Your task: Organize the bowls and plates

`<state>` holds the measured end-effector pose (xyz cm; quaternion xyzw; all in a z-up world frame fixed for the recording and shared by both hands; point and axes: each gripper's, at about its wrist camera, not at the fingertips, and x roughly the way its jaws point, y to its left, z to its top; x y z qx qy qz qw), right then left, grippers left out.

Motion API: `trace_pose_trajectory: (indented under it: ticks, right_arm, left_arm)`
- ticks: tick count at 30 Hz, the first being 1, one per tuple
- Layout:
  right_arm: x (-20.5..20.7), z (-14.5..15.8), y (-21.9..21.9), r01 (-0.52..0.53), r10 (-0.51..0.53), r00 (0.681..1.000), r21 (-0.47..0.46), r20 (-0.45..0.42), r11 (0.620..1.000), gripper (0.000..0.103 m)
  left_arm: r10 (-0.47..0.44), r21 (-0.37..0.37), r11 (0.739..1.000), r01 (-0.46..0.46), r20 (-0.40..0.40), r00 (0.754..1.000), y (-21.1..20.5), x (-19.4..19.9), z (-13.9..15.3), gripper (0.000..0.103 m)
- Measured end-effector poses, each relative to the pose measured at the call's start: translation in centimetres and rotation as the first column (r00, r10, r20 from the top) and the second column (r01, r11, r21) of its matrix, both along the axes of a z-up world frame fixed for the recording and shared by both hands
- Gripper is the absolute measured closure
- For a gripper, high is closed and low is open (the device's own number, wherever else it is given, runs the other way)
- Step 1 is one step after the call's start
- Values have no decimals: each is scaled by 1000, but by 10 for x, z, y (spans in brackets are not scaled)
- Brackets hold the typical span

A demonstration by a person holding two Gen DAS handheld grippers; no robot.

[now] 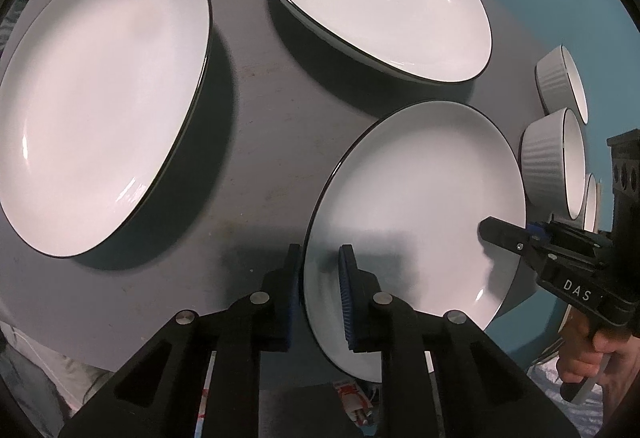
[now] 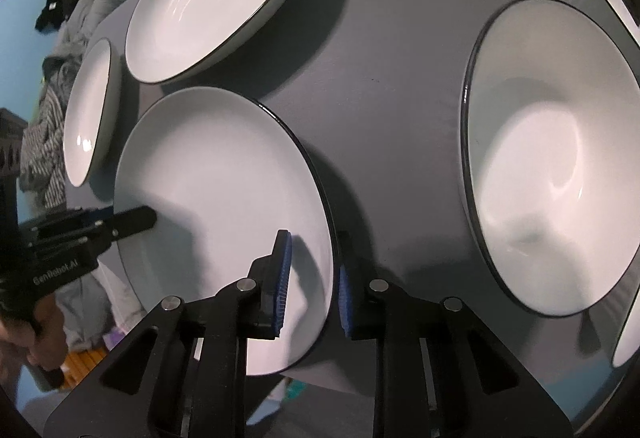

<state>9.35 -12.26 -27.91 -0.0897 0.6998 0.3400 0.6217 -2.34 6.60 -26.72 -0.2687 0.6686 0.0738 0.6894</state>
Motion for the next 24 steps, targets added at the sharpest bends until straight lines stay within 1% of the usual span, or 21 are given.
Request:
trace_pose_trajectory:
  ticks: [1,4,7,10,11,16,21,24]
  right_arm:
    - [-3,-2,13,-6,6,1000,2,1,1000,84]
    - [-4,-3,10,-10,11,1000,10,-8,1000,85]
    - [-3,-4,6,-12,12,1000,7,-19,1000,86]
    - [0,-9,29,-10,9,999,-4,-42,1000,86]
    - [0,-10,29,-13,13,999,-7,-45,1000,86]
    - [-1,-7,34,-34,34,998,-12,-54,999,87]
    - [3,1,30,-25,25,998,-3,-60,1000,87]
    - [6,9,32,-19,19,998,-1,-52,1000,87]
  left_arm:
    - [-3,-4,1000,3,-2,1000,0,2,-2,86]
    - [-14,-18,1000,14,-12,1000,8,11,-3,87]
    - [-14,-18,1000,14,-20,1000,16,5,-2,87]
    - [-11,-18,1000,10,-33,999,24,6,-2,87]
    - [-7,-19,1000,7,-37,999,26,4,-1,87]
    - [-4,-18,1000,3,-42,999,41,11,13,87]
    - [-3,-18,1000,2,-39,999,55,14,25,87]
    - [-3,-14,1000,3,-22,1000,66,19,36,87]
